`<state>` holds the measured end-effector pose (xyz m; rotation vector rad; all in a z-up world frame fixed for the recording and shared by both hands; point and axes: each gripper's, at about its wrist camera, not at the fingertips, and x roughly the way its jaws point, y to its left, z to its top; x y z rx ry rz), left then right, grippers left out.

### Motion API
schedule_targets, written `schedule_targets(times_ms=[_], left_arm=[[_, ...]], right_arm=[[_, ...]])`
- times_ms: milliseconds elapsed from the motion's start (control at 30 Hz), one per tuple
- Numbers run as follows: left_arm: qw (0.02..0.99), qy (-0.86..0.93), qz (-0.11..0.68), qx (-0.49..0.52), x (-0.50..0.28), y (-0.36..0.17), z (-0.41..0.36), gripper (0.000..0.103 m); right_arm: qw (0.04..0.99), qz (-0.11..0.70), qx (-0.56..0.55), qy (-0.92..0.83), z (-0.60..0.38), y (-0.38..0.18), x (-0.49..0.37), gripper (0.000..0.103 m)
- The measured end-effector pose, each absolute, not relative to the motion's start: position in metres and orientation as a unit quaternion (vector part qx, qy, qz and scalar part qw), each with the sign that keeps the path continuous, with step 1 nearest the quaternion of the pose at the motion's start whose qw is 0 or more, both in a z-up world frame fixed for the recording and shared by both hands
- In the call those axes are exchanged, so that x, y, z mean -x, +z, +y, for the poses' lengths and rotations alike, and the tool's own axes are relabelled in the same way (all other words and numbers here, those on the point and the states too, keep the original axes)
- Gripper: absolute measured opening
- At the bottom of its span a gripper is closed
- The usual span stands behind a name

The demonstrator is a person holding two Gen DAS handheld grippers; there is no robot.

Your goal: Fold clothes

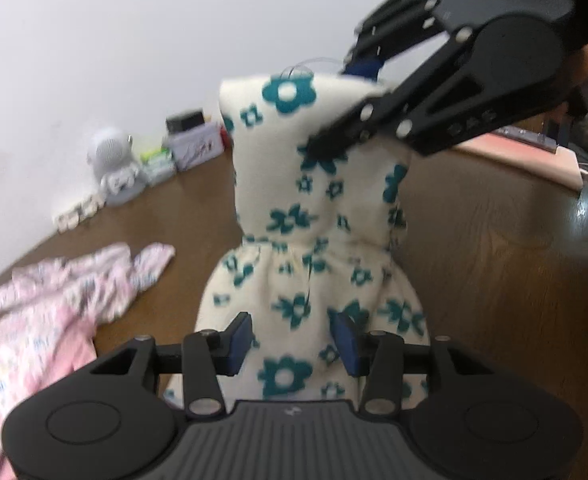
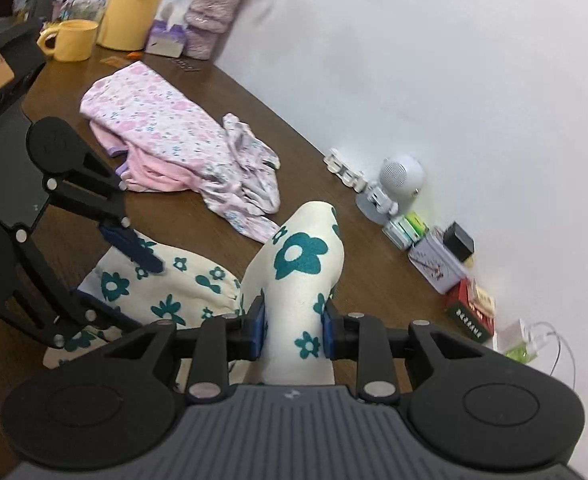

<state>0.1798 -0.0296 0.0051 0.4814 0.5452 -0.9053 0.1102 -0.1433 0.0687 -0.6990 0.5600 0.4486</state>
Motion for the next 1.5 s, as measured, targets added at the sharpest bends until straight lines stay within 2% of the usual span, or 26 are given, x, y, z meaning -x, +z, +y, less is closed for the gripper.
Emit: schedule_targets(times_ms=[400,567,700,933,1167,1300,1500], left_arm=[[0.833,-0.444,0.264,-0.2,-0.174,0.007,-0.006,0.044],[0.866,-0.395,0.258,-0.163,-0.174,0.014,0.038,0.044],[0.894,-0.354,0.247,-0.121,-0.18,0.023,0.062,0.044],[0.908,-0.348,0.212,-0.095,-0.176,0.037,0.061,0.043],[0.894,-0.385,0.208,-0.096,-0.168,0.039,0.023,0.041],[0.883,-0.4,0.223,-0.099,-0.16,0.036,0.006,0.033],[0.876,-0.393,0.255,-0.113,-0.161,0.02,-0.007,0.031]], right_arm=[[0.848,0.283,0.358,0.271,-0.082,0.043,-0.082,0.033],[0.851,0.304,0.31,0.296,-0.077,0.033,-0.085,0.039],[0.856,0.32,0.259,0.312,-0.078,0.026,-0.09,0.039],[0.879,0.318,0.153,0.32,-0.113,0.035,-0.102,0.043],[0.903,0.306,0.024,0.301,-0.182,0.063,-0.12,0.043],[0.891,0.324,0.031,0.316,-0.187,0.049,-0.134,0.034],[0.876,0.332,0.076,0.341,-0.171,0.025,-0.134,0.036]])
